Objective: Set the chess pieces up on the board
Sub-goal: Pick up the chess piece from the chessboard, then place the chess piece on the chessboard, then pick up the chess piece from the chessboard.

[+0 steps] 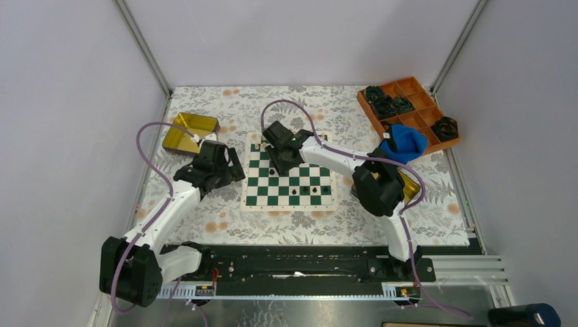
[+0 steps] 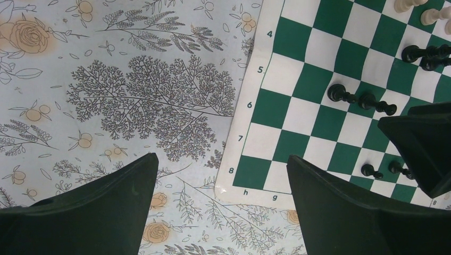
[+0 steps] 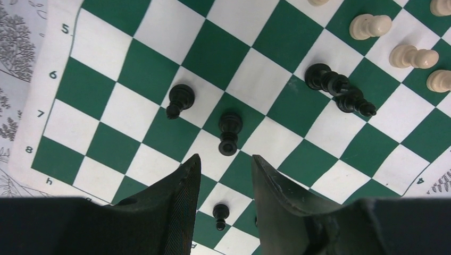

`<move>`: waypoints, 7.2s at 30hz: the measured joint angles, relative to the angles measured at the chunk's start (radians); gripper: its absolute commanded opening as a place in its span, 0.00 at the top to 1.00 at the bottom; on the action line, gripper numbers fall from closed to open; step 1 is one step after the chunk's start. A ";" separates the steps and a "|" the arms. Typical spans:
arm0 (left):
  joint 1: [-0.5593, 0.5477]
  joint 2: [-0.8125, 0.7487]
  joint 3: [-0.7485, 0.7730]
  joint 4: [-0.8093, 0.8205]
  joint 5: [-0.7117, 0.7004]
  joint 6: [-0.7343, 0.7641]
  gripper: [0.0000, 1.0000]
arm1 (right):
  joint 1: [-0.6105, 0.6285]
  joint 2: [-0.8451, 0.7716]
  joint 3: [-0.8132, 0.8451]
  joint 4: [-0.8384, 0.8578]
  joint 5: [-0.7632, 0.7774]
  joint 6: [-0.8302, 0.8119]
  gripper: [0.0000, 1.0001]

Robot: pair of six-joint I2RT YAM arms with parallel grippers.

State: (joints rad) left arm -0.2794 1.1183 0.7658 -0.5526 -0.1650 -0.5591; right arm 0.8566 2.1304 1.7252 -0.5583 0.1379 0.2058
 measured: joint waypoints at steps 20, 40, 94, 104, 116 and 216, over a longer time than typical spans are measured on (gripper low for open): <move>0.000 0.041 0.000 0.000 -0.018 0.000 0.01 | -0.029 0.054 0.031 -0.013 -0.032 -0.019 0.59; 0.000 0.051 0.000 0.000 -0.018 0.000 0.01 | -0.036 0.063 0.043 -0.013 -0.053 -0.031 0.87; -0.030 0.033 0.000 0.000 -0.018 0.000 0.01 | 0.158 -0.130 -0.175 -0.071 -0.014 0.090 0.94; -0.034 0.032 0.000 0.000 -0.018 0.000 0.01 | 0.159 -0.130 -0.176 -0.087 -0.014 0.098 0.93; -0.043 0.032 0.000 0.000 -0.018 0.000 0.01 | 0.159 -0.113 -0.212 -0.079 -0.014 0.104 0.93; -0.069 0.055 0.000 0.000 -0.060 0.000 0.01 | -0.089 0.036 0.148 -0.088 0.079 -0.005 0.49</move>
State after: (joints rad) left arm -0.3481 1.1728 0.7658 -0.5529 -0.2245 -0.5594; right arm 0.7681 2.1662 1.8732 -0.6464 0.2173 0.2012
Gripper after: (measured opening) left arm 0.986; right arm 0.505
